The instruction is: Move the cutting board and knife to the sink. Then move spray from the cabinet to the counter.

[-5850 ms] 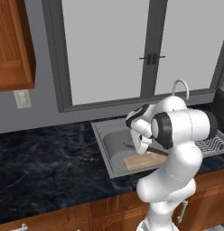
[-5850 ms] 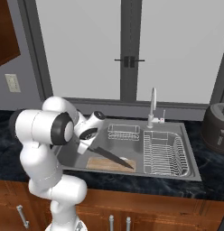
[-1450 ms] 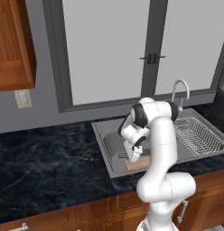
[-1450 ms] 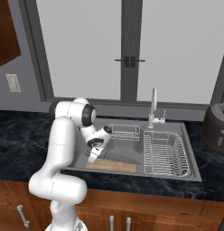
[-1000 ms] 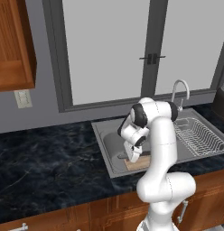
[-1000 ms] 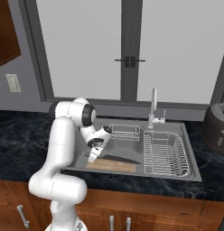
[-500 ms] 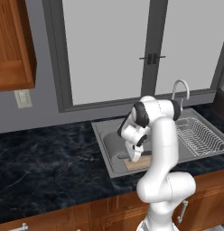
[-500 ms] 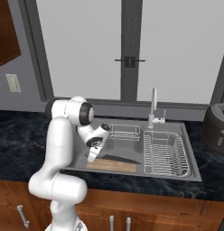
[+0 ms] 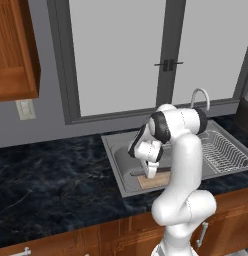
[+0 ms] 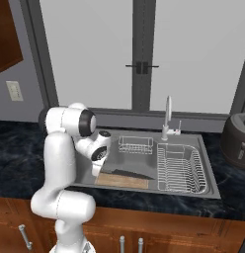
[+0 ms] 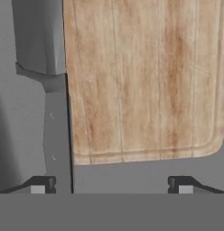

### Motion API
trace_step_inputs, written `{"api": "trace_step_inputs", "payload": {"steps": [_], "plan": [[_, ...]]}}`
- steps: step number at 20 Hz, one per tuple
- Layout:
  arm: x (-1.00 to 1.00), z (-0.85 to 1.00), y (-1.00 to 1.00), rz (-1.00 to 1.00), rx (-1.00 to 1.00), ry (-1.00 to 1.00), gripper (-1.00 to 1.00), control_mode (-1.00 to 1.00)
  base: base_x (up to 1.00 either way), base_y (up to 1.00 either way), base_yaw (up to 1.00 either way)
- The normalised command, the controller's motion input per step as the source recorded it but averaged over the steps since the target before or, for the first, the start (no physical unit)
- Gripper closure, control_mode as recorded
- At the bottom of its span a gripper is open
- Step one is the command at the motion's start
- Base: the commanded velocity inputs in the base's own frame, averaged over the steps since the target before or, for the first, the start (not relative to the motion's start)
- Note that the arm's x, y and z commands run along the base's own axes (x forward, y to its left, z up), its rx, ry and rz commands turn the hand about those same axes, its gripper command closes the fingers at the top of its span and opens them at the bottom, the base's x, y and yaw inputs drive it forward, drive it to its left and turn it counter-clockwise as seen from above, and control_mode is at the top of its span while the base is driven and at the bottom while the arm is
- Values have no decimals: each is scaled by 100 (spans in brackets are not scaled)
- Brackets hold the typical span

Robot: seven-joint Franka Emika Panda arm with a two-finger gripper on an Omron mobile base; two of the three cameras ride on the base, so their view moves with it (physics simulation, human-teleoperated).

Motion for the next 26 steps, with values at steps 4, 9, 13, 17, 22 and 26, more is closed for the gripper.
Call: {"api": "trace_step_inputs", "payload": {"steps": [4,9,13,17,22,26], "plan": [[-23,46,-6,0,-8,0,-100,-100,0,0,0],[-19,52,-5,0,-3,0,-100,-100,0,0,0],[-33,47,-11,0,0,-4,-100,-100,0,0,0],[-34,47,-7,0,0,-5,-100,-100,0,0,0],[-41,46,-8,8,-1,-17,-100,-100,0,0,0],[-37,49,-3,22,-1,-16,-100,-100,0,0,0]]}}
